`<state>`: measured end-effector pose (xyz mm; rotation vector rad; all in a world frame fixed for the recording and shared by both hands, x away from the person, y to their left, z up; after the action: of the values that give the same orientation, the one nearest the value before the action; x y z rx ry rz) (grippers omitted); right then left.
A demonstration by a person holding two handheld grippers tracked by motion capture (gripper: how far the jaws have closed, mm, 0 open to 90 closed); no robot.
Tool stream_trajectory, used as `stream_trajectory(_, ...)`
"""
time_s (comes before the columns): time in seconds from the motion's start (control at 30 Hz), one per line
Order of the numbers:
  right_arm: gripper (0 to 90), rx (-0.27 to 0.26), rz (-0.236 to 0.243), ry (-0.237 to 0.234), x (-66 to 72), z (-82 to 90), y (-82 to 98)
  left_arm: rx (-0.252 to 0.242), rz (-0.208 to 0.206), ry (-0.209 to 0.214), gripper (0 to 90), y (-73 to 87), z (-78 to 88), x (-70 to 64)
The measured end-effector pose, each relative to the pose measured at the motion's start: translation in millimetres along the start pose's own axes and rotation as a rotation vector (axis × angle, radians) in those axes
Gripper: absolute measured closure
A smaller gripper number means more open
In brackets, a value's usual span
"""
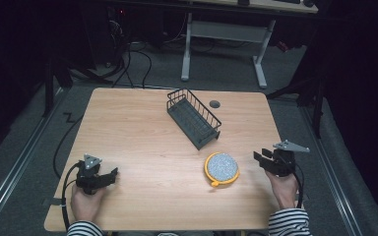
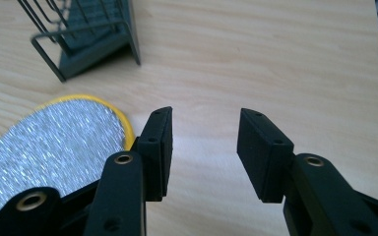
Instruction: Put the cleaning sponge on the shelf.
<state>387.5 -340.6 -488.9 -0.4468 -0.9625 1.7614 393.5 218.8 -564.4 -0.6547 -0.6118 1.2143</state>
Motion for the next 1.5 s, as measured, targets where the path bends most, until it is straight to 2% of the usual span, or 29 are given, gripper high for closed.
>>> stream_trajectory(0.17,59.3,-0.007,0.036,-0.052,10.3,-7.2,-23.7,0.0,0.001,-0.001,24.6,0.0,-0.1,0.1)
stream_trajectory(0.23,60.0,-0.018,0.039,-0.084,14.2,-10.0,-37.0,0.0,0.001,-0.002,24.6,-0.1,-0.1,0.1)
stream_trajectory(0.37,61.3,-0.032,0.044,-0.117,19.8,-15.8,-59.4,-0.001,0.002,-0.003,24.6,-0.2,-0.3,0.1)
stream_trajectory(0.47,62.4,-0.023,0.059,-0.132,24.0,-23.1,-75.1,0.0,0.003,-0.003,24.6,-0.2,-0.3,0.1)
stream_trajectory(0.53,63.7,0.002,0.076,-0.143,27.2,-30.7,-85.9,0.0,0.002,-0.002,24.6,-0.2,-0.3,0.1)
stream_trajectory(0.63,60.8,0.057,0.11,-0.132,32.0,-46.1,-101.9,0.0,0.003,-0.003,24.6,-0.2,-0.3,0.2)
stream_trajectory(0.73,58.5,0.115,0.118,-0.142,34.1,-64.1,-115.9,-0.001,0.008,-0.007,26.0,-0.3,-0.3,0.6)
stream_trajectory(0.83,58.5,0.146,0.138,-0.135,35.3,-73.3,-124.9,0.0,0.008,-0.003,25.7,-0.2,-0.1,0.7)
stream_trajectory(1.0,58.7,0.131,0.17,-0.14,45.6,-84.1,-140.6,-0.002,0.012,0.009,24.5,0.0,0.2,1.4)
stream_trajectory(1.1,61.0,0.133,0.237,-0.088,51.8,-95.6,-144.5,-0.002,0.011,0.008,24.6,-0.1,0.1,1.3)
stream_trajectory(1.13,62.1,0.155,0.249,-0.091,54.2,-104.8,-146.4,-0.002,0.011,0.009,24.6,-0.1,0.1,1.5)
stream_trajectory(1.2,63.6,0.161,0.242,-0.106,54.3,-115.6,-150.3,-0.002,0.014,0.012,24.6,-0.2,0.0,1.8)
stream_trajectory(1.33,64.6,0.165,0.181,-0.124,50.4,-132.3,-158.1,-0.003,0.016,0.012,24.7,-0.2,0.0,1.7)
stream_trajectory(1.5,65.4,0.176,0.151,-0.135,49.2,-148.4,-166.3,-0.005,0.017,0.022,24.1,-0.2,0.1,1.6)
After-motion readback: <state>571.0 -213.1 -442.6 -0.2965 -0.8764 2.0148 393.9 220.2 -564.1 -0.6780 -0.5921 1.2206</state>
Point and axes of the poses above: each handheld gripper's, and its own axes: z roughly backward along the jaws, y roughly out of its underside, x roughly to its left, the point moved 4 cm from there along -z, roughly forward along the jaws, and after that the axes turned 8 degrees about -y, right-handed, at the moved point
